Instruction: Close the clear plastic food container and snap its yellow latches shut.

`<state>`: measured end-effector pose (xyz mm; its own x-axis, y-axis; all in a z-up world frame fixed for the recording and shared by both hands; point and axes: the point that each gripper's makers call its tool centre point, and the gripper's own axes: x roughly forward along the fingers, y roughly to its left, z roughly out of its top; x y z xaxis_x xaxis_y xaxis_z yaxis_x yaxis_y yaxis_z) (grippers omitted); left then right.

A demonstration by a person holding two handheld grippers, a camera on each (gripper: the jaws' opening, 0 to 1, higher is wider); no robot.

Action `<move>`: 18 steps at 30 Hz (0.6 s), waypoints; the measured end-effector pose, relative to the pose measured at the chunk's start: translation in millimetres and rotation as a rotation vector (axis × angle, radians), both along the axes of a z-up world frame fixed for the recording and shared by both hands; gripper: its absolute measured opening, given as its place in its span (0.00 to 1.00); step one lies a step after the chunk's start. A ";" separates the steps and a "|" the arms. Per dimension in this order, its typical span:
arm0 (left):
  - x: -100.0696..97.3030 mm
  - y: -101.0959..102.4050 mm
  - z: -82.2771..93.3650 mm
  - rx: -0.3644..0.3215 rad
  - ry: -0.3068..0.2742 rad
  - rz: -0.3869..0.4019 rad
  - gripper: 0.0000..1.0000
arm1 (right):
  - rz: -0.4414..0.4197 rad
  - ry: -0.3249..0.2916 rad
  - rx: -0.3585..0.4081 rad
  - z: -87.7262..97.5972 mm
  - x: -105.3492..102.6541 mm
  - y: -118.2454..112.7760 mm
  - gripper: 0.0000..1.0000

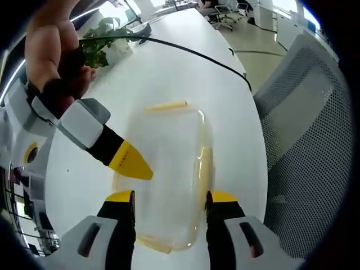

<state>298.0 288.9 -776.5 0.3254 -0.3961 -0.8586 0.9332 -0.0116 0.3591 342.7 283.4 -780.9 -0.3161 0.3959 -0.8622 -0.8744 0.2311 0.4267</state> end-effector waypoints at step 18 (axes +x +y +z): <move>-0.5 -1.6 4.6 0.023 0.057 0.012 0.50 | -0.013 -0.083 -0.004 5.3 -0.5 -1.3 0.38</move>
